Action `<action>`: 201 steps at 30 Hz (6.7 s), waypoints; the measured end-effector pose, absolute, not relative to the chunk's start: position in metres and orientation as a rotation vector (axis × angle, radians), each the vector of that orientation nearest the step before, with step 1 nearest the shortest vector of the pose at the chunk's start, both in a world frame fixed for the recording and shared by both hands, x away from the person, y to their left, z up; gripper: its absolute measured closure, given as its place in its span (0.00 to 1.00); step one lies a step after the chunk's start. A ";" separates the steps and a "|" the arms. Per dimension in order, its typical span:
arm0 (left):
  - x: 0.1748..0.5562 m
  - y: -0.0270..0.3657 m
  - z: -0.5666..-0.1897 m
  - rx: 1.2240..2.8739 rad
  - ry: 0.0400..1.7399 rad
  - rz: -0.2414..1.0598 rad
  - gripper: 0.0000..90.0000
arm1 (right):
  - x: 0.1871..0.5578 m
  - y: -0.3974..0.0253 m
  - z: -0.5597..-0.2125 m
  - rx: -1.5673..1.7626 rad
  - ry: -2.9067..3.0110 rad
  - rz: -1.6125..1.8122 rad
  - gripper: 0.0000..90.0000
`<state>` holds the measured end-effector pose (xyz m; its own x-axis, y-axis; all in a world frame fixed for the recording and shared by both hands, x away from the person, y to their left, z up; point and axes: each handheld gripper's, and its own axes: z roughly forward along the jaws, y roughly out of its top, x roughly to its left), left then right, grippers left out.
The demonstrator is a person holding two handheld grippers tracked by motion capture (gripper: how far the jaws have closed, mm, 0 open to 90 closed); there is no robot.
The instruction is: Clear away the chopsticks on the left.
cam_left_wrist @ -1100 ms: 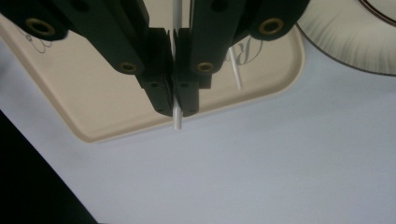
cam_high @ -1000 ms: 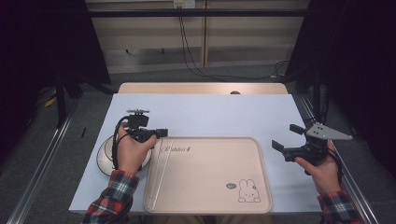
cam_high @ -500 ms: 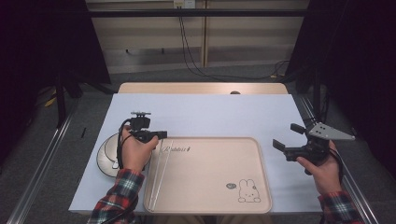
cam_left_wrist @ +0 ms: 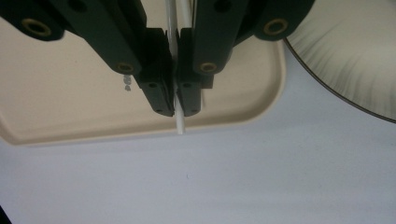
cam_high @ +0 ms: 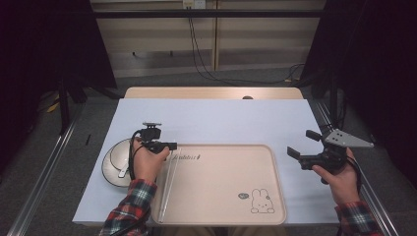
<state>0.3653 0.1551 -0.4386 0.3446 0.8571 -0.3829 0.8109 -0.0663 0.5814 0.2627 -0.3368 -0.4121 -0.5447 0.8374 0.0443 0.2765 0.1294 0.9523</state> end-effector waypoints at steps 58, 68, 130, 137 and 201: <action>0.342 0.170 -0.408 1.843 1.207 0.201 0.20 | 0.264 -0.336 -0.412 1.063 1.901 1.430 0.02; 0.331 0.180 -0.401 1.860 1.171 0.156 0.17 | 0.263 -0.334 -0.410 1.053 1.906 1.430 0.02; 0.283 0.252 -0.398 1.989 1.327 -0.005 1.00 | 0.264 -0.330 -0.410 1.043 1.907 1.424 0.02; 0.279 0.261 -0.401 1.987 1.342 -0.011 1.00 | 0.264 -0.331 -0.410 1.044 1.907 1.423 0.02; 0.280 0.323 -0.405 1.910 1.530 0.075 1.00 | 0.266 -0.332 -0.410 1.053 1.903 1.421 0.02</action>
<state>0.2795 0.3228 -0.4048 0.3073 0.8822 -0.3568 0.8428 -0.0782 0.5325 0.2655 -0.3318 -0.4100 -0.5510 0.8339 0.0325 0.2684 0.1402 0.9530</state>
